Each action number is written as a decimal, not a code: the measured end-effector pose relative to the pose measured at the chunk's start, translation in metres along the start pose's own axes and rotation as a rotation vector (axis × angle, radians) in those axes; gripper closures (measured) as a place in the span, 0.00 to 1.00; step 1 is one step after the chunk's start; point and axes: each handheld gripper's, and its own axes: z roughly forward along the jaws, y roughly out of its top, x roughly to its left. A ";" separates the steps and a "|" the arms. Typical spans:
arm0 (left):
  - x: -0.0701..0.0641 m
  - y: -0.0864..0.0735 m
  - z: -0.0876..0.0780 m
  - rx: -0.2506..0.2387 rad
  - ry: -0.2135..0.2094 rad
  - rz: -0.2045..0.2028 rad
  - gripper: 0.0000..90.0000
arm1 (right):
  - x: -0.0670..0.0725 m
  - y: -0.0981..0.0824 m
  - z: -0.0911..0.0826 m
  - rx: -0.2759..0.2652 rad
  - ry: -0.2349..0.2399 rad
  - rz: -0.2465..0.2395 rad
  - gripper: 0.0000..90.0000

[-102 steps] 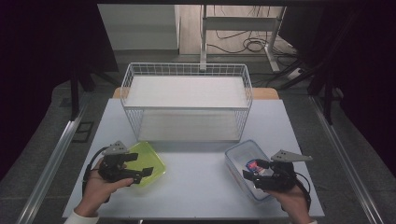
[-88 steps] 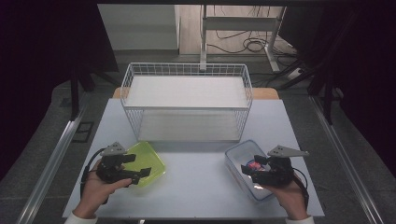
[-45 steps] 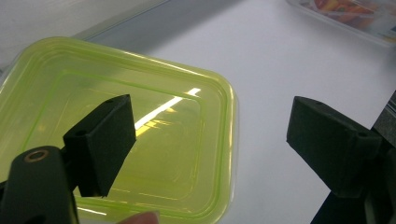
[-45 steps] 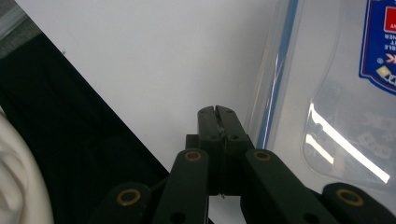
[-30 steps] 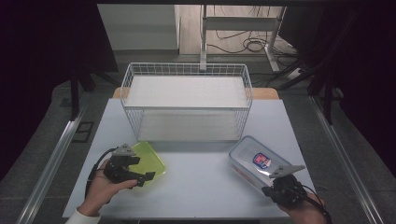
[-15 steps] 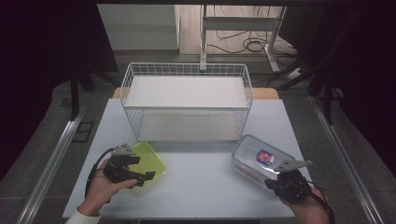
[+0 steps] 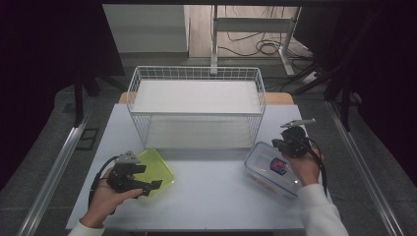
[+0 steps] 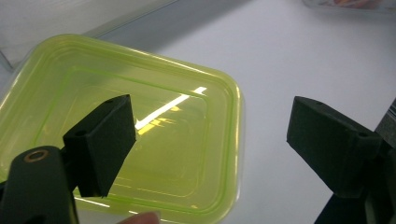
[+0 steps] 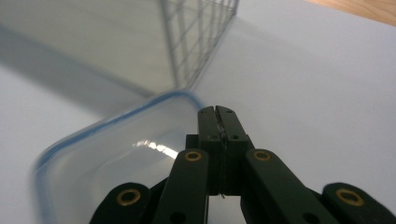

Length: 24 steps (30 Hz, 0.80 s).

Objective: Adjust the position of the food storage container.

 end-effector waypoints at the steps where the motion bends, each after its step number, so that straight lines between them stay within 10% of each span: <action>1: -0.002 0.001 -0.001 -0.001 0.018 0.015 0.17 | -0.006 0.007 0.015 0.022 -0.009 0.026 1.00; 9: -0.004 0.000 -0.005 -0.035 0.026 0.025 0.18 | -0.014 0.015 0.046 0.101 0.026 0.061 1.00; 24: -0.007 0.001 -0.002 -0.042 -0.001 0.014 0.18 | -0.020 0.014 0.042 0.101 0.075 0.071 1.00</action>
